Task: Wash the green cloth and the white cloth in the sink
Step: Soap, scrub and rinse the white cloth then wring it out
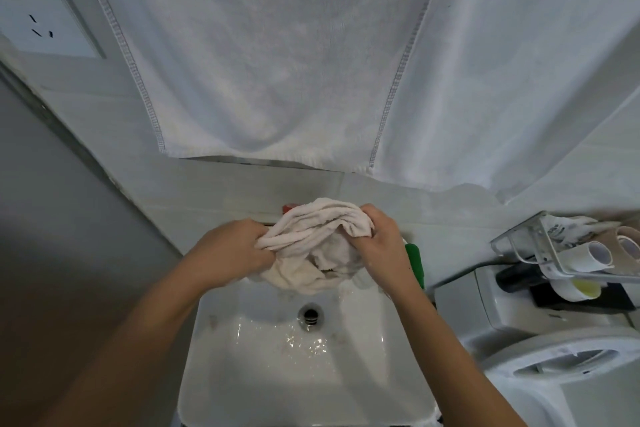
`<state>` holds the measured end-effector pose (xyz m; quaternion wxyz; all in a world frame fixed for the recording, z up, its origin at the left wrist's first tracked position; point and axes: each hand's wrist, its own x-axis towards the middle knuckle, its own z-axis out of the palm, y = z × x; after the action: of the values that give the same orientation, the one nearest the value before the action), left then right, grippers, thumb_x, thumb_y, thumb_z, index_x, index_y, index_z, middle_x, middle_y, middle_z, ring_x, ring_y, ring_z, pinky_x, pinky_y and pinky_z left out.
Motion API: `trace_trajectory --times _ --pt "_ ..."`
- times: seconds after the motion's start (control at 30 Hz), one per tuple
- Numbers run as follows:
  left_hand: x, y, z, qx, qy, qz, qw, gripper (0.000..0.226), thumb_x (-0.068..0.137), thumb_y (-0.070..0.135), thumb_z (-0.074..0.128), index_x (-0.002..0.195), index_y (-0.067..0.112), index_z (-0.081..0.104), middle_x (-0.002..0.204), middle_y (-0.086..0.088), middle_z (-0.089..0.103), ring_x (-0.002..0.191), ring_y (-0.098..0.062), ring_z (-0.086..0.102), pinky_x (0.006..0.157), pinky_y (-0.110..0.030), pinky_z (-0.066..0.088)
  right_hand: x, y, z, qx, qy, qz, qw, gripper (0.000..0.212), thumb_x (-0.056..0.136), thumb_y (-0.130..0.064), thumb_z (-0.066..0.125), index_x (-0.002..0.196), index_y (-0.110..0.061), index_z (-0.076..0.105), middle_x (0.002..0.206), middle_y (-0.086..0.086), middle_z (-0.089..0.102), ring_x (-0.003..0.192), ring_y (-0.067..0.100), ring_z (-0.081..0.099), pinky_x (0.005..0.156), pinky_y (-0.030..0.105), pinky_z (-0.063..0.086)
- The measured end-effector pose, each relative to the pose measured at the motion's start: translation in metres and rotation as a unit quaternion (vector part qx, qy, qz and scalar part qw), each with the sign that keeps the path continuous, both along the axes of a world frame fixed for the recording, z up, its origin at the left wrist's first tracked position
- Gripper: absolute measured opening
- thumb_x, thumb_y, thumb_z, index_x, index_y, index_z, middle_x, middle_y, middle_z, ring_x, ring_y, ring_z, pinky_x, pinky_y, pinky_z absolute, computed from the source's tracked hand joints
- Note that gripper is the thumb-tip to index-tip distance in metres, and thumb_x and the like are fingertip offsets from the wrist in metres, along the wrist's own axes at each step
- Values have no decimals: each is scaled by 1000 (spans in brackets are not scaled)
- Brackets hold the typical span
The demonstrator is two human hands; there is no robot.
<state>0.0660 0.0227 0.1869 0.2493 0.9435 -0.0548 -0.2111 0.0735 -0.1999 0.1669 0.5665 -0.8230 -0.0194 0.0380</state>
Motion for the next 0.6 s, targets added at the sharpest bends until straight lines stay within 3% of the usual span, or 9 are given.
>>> trace_trajectory --times 0.1,0.2,0.27,0.33,0.4,0.5,0.6 --pt "0 6 -9 -140 32 59 988 26 59 33 53 71 13 64 60 5 53 57 -11 47 55 -27 34 1 -1 4 6 2 0 1000 7 92 -11 62 94 -17 59 83 -8 61 76 4 56 66 12 43" --pt "0 10 -12 -254 77 89 960 39 54 39 63 83 15 72 69 -2 66 66 -10 56 62 -27 41 2 -3 6 48 20 -8 999 19 93 -7 60 100 -23 63 95 -12 66 85 -4 61 73 10 46" --pt "-4 11 -14 -318 96 95 938 40 56 32 69 93 16 70 82 -3 71 71 -7 61 65 -26 46 2 -4 6 74 61 -27 995 9 93 -10 60 96 -14 68 94 5 70 87 8 64 74 19 49" --pt "-9 11 -16 -365 96 126 917 33 65 19 69 98 21 65 79 11 70 70 0 62 62 -22 49 2 -7 4 129 106 -56 984 20 88 -16 64 95 2 66 98 24 68 86 21 63 75 33 49" --pt "-14 4 -20 -407 75 181 892 28 79 8 69 102 23 61 80 17 70 72 2 64 61 -21 53 0 -10 -1 216 168 -75 959 26 80 -20 63 93 2 68 93 22 71 86 26 67 76 35 51" --pt "-21 -10 -25 -415 -19 243 876 30 91 5 58 108 30 58 90 22 67 81 6 62 66 -19 53 -5 -8 -7 301 220 -104 922 41 73 -20 63 109 -2 66 102 14 73 98 30 68 81 36 53" --pt "-25 -28 -28 -423 -88 265 862 34 95 7 51 115 34 53 106 24 59 88 17 56 76 -7 45 -9 -1 -13 268 178 -118 939 24 88 -7 55 111 -12 62 107 10 69 99 25 65 75 31 54"
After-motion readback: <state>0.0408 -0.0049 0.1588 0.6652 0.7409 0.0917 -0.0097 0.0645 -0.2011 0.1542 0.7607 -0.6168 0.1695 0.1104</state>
